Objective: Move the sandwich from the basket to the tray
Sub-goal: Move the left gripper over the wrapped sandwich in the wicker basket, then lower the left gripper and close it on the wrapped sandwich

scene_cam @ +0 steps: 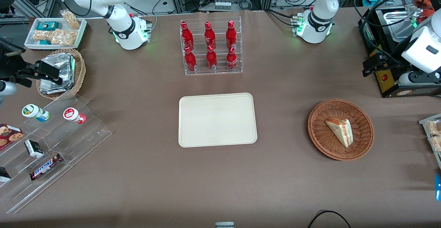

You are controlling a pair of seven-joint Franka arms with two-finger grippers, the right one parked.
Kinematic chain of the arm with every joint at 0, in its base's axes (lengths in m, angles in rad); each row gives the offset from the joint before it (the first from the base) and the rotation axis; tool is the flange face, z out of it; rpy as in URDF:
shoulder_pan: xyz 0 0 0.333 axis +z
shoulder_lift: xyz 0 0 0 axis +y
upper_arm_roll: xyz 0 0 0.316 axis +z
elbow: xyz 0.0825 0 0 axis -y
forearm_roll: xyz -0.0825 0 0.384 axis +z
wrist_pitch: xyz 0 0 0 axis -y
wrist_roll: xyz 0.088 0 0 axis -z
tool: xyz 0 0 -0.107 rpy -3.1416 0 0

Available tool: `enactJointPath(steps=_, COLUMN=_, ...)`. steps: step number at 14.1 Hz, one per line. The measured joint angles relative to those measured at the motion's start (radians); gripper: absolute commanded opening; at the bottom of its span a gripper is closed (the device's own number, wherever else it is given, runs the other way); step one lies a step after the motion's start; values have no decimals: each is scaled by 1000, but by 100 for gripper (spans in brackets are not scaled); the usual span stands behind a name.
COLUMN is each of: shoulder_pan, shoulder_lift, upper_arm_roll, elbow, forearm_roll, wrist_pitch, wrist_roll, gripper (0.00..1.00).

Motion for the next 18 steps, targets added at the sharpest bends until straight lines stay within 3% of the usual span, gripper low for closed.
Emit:
enactJointPath(steps=4, shoulder_pan=1, shoulder_lift=10, upper_arm_roll=0, elbow=-13, forearm_roll=12, wrist_pitch=-7, wrist_roll=24, gripper=100)
enactJointPath(steps=8, shoulder_pan=18, shoulder_lift=61, upper_arm_roll=0, elbow=-114, forearm_roll=24, wrist_pitch=74, wrist_roll=25, gripper=100)
enactJointPath(steps=18, shoulder_pan=123, shoulder_lift=117, upper_arm_roll=2, elbow=-653, forearm_roll=20, wrist_pitch=868, wrist_roll=-29, gripper=100)
